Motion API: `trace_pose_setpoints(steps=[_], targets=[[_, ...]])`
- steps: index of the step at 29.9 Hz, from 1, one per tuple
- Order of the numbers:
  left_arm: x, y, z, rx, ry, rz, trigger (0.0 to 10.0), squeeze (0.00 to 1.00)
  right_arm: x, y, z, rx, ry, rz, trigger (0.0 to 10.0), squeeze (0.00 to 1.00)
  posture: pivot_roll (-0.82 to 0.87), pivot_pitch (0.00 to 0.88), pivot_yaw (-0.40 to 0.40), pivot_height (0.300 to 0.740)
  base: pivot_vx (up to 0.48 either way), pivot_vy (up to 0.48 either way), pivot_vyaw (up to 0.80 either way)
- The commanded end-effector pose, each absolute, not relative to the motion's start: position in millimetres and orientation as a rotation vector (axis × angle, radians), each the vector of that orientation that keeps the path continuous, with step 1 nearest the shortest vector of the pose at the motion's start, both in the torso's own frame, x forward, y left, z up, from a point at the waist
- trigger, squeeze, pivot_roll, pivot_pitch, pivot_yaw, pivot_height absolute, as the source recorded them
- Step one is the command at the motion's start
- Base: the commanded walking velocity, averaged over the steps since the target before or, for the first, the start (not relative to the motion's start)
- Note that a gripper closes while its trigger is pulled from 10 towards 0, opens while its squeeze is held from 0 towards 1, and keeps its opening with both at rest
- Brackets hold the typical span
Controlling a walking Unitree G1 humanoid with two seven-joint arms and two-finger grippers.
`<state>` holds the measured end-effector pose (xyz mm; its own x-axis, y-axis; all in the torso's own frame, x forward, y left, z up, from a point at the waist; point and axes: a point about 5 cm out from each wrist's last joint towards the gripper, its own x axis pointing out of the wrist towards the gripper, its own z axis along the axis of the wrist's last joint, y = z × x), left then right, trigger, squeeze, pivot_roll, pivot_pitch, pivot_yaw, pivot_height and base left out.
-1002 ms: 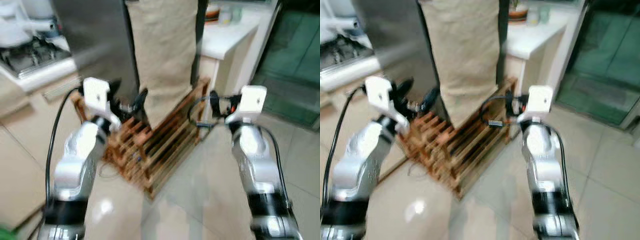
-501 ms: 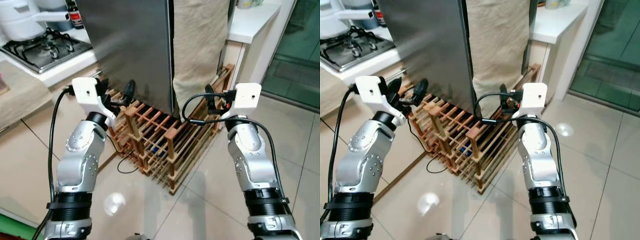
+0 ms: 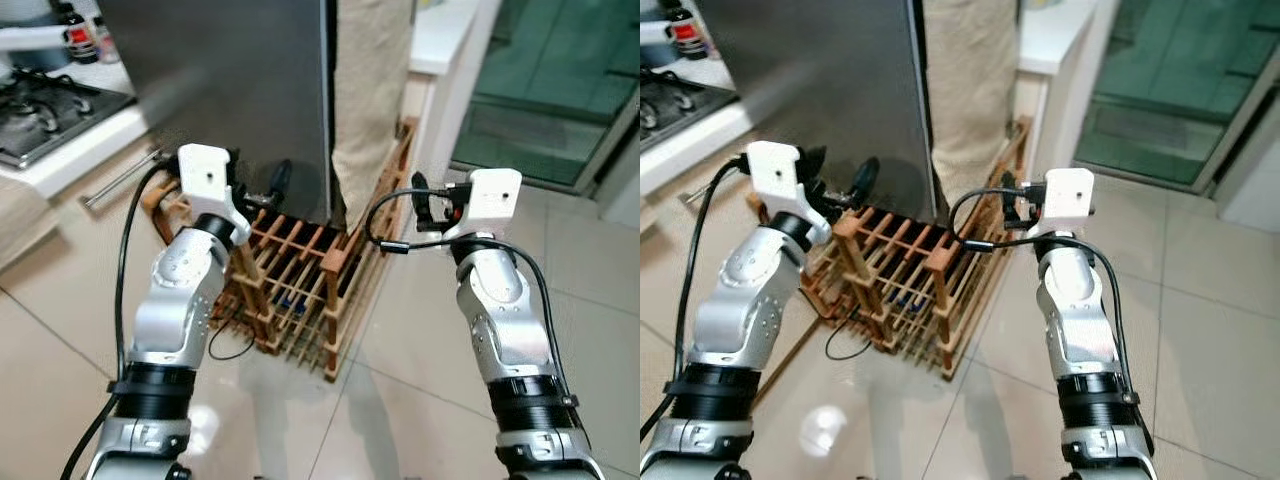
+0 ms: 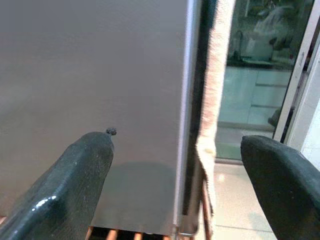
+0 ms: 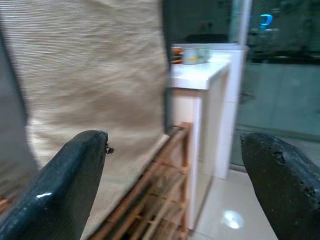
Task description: Restocking fridge
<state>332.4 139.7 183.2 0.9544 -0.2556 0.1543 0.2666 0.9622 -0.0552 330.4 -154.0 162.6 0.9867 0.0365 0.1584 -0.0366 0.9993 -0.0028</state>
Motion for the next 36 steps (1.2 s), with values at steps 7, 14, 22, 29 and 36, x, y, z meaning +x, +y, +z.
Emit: trace_pose_setpoints(steps=[7,14,22,29,36], targets=[[341,140,181,-0.093,-0.124,-0.204,10.0,0.0,329,-160,168,-0.002,-0.189,0.013,10.0,0.83,-0.1,0.0,0.073,0.74,0.0,0.0,-0.61],[313,157,178,-0.082,-0.195,-0.292,10.0,0.0,311,-174,177,-0.064,-0.262,-0.04,10.0,0.83,-0.09,0.0,0.07,0.74,0.051,0.317,-0.09],[270,166,175,-0.091,-0.212,-0.141,10.0,0.0,220,-196,160,-0.286,-0.308,-0.139,10.0,0.83,-0.08,0.0,0.047,0.74,0.0,0.057,0.0],[271,145,181,-0.101,-0.219,-0.32,10.0,0.0,229,-195,162,-0.267,-0.299,-0.18,10.0,0.83,-0.1,0.0,0.063,0.74,0.206,0.0,0.0],[275,127,184,-0.09,-0.214,-0.42,10.0,0.0,233,-202,161,-0.275,-0.291,-0.237,10.0,0.83,-0.12,0.0,0.079,0.74,0.48,0.0,0.0]])
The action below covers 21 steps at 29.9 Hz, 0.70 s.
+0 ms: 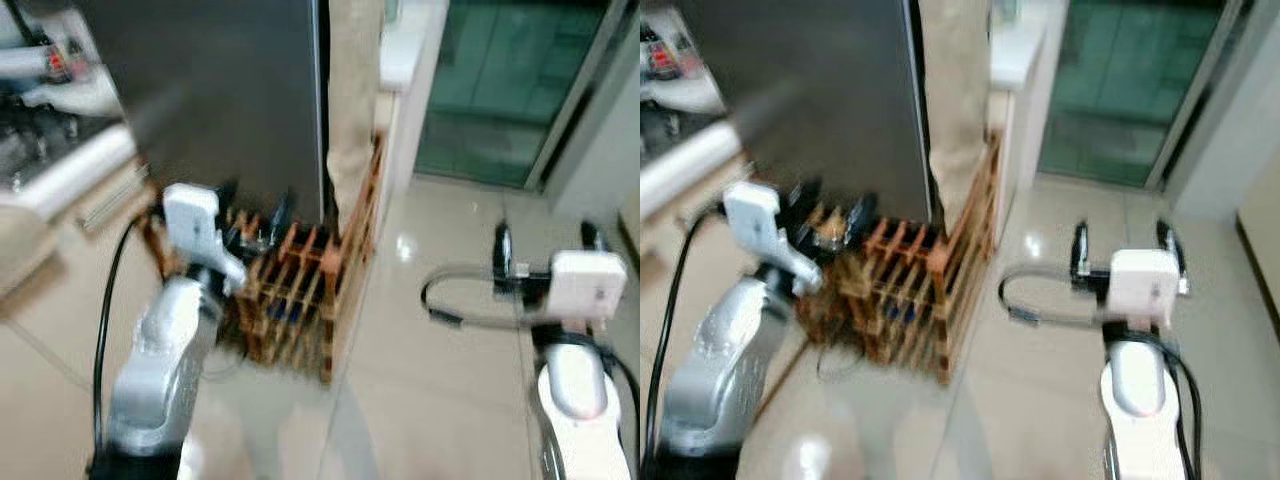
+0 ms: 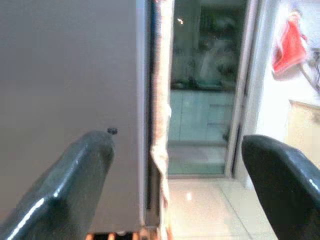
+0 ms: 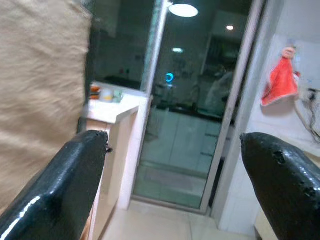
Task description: Restocking fridge
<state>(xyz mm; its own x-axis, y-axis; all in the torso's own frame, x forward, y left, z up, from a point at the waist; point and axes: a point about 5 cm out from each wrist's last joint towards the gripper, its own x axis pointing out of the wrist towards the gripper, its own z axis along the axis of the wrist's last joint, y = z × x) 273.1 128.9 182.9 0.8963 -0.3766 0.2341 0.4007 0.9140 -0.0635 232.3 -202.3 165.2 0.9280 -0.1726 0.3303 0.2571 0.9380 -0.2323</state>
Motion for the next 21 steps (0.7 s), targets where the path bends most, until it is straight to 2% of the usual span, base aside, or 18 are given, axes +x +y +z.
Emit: trace_pose_setpoints(steps=[1,17,21], targets=[[276,125,183,-0.093,-0.207,-0.432,10.0,0.0,234,-202,162,-0.281,-0.295,-0.234,10.0,0.83,-0.12,0.0,0.082,0.74,0.48,0.0,0.0],[277,117,183,-0.089,-0.212,-0.492,10.0,0.0,243,-193,161,-0.291,-0.298,-0.181,10.0,0.83,-0.12,0.0,0.08,0.74,0.475,0.0,0.0],[282,124,186,-0.125,-0.228,-0.437,10.0,0.0,246,-192,161,-0.297,-0.297,-0.169,10.0,0.82,-0.12,0.0,0.075,0.74,0.329,0.0,0.0]])
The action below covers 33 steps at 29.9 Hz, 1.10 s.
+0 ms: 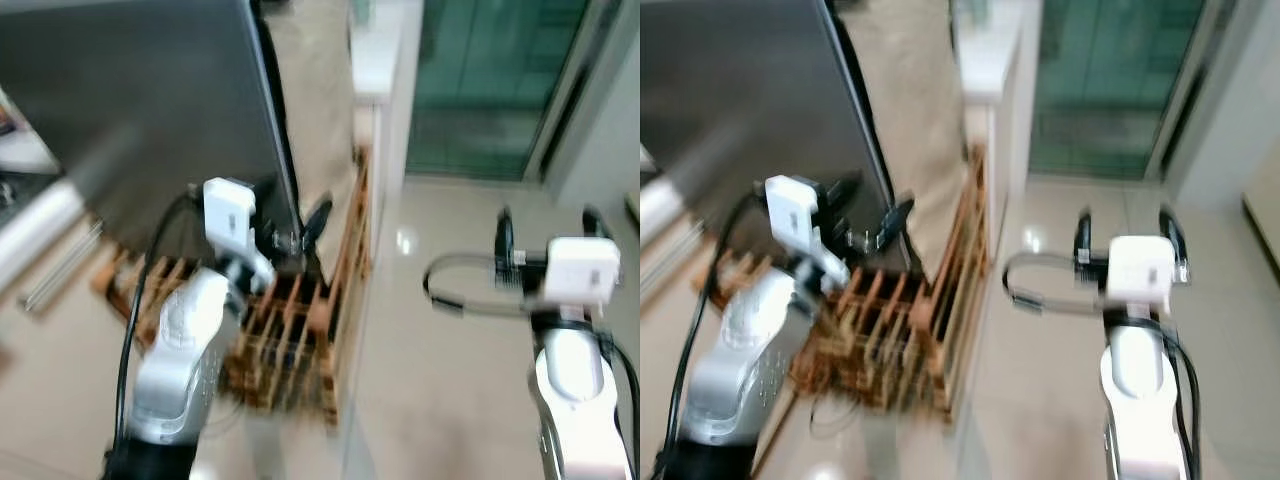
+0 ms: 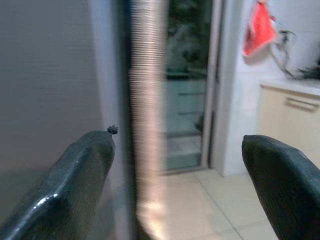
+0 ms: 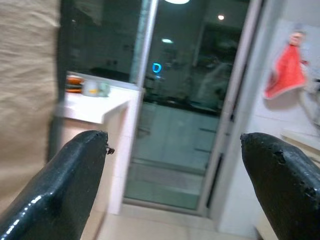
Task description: Restocking fridge
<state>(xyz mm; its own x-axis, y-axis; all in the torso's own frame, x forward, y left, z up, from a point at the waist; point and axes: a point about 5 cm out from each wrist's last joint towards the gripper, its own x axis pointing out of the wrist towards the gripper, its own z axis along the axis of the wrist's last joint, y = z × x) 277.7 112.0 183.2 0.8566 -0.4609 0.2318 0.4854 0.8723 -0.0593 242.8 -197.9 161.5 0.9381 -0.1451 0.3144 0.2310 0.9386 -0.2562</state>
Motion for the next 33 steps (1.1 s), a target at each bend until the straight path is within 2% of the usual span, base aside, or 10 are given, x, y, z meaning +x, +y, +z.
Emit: trace_pose_setpoints(steps=[1,6,9,21,23,27,33], targets=[[282,124,186,-0.125,-0.228,-0.437,10.0,0.0,246,-192,161,-0.297,-0.297,-0.169,10.0,0.82,-0.12,0.0,0.075,0.74,0.0,0.0,0.0],[297,138,187,-0.261,-0.189,-0.273,10.0,0.0,250,-191,160,-0.303,-0.297,-0.152,10.0,0.83,-0.12,0.0,0.073,0.74,0.0,0.0,0.0],[298,138,186,-0.293,-0.182,-0.261,10.0,0.0,251,-191,161,-0.305,-0.299,-0.152,10.0,0.83,-0.13,0.0,0.074,0.74,0.0,0.0,0.0],[300,110,203,-0.239,-0.217,-0.479,10.0,0.0,254,-188,159,-0.3,-0.296,-0.154,10.0,0.82,-0.13,0.0,0.083,0.74,0.0,0.0,0.0],[300,99,206,-0.212,-0.209,-0.557,10.0,0.0,255,-187,158,-0.296,-0.293,-0.153,10.0,0.82,-0.13,0.0,0.081,0.74,0.0,0.0,0.0],[301,94,209,-0.205,-0.213,-0.58,10.0,0.0,255,-187,158,-0.294,-0.293,-0.151,10.0,0.83,-0.13,0.0,0.088,0.74,0.0,0.0,0.0],[303,99,208,-0.221,-0.214,-0.543,10.0,0.0,255,-187,156,-0.285,-0.285,-0.164,10.0,0.82,-0.13,0.0,0.095,0.74,0.0,-0.465,0.0]])
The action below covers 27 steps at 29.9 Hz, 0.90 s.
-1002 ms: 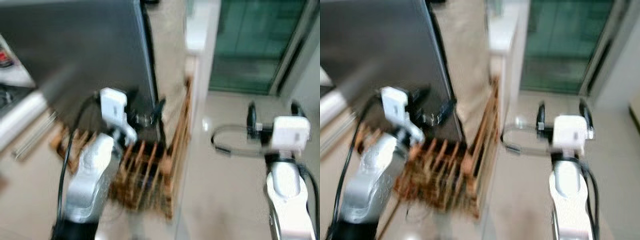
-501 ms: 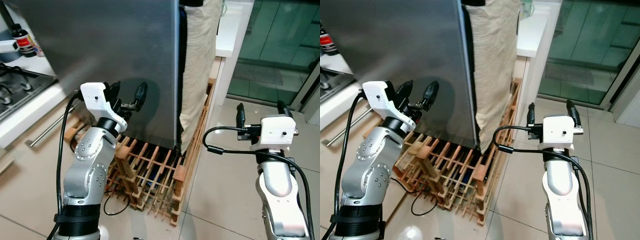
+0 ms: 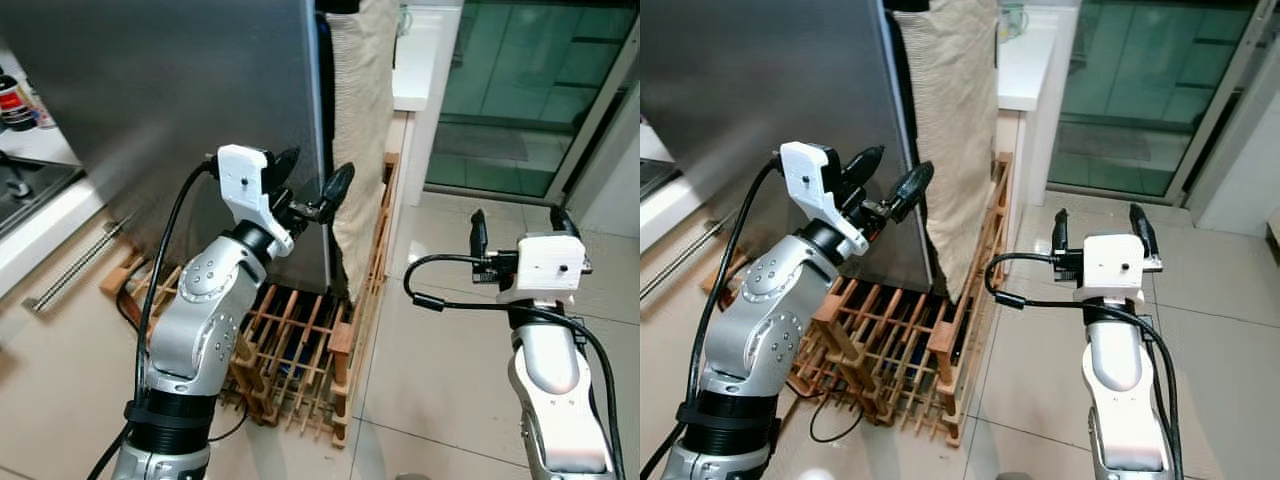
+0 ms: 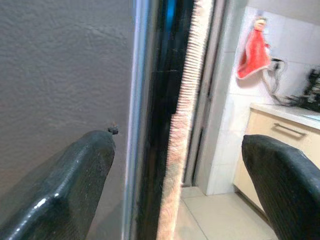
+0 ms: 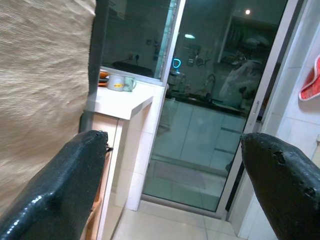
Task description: Restocking fridge
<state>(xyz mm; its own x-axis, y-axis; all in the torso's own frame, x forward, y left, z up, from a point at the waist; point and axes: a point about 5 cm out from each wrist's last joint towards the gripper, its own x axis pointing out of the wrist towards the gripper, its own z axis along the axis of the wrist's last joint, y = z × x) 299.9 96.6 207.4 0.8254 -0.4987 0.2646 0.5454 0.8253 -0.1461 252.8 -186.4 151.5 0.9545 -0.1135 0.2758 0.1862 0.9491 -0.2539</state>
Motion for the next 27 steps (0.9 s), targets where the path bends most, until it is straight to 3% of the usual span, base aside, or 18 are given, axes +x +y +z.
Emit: trace_pose_setpoints(steps=[1,20,24,25,27], targets=[[304,101,208,-0.222,-0.209,-0.53,10.0,0.0,255,-187,156,-0.285,-0.285,-0.163,10.0,0.83,-0.13,0.0,0.095,0.74,0.0,0.0,0.0],[311,113,203,-0.22,-0.179,-0.459,10.0,0.0,256,-185,153,-0.256,-0.262,-0.153,10.0,0.82,-0.13,0.0,0.097,0.74,0.0,0.0,0.0],[308,145,193,-0.167,-0.167,-0.366,10.0,0.0,262,-192,155,-0.121,-0.206,-0.196,10.0,0.82,-0.12,0.0,0.105,0.74,0.0,0.0,0.0],[300,168,176,-0.129,-0.121,-0.281,10.0,0.0,265,-196,157,-0.094,-0.192,-0.201,10.0,0.81,-0.11,0.0,0.098,0.74,0.0,0.0,0.0],[296,180,165,-0.128,-0.093,-0.181,10.0,0.0,267,-196,157,-0.106,-0.192,-0.188,10.0,0.8,-0.1,0.0,0.086,0.74,0.0,0.0,0.0]])
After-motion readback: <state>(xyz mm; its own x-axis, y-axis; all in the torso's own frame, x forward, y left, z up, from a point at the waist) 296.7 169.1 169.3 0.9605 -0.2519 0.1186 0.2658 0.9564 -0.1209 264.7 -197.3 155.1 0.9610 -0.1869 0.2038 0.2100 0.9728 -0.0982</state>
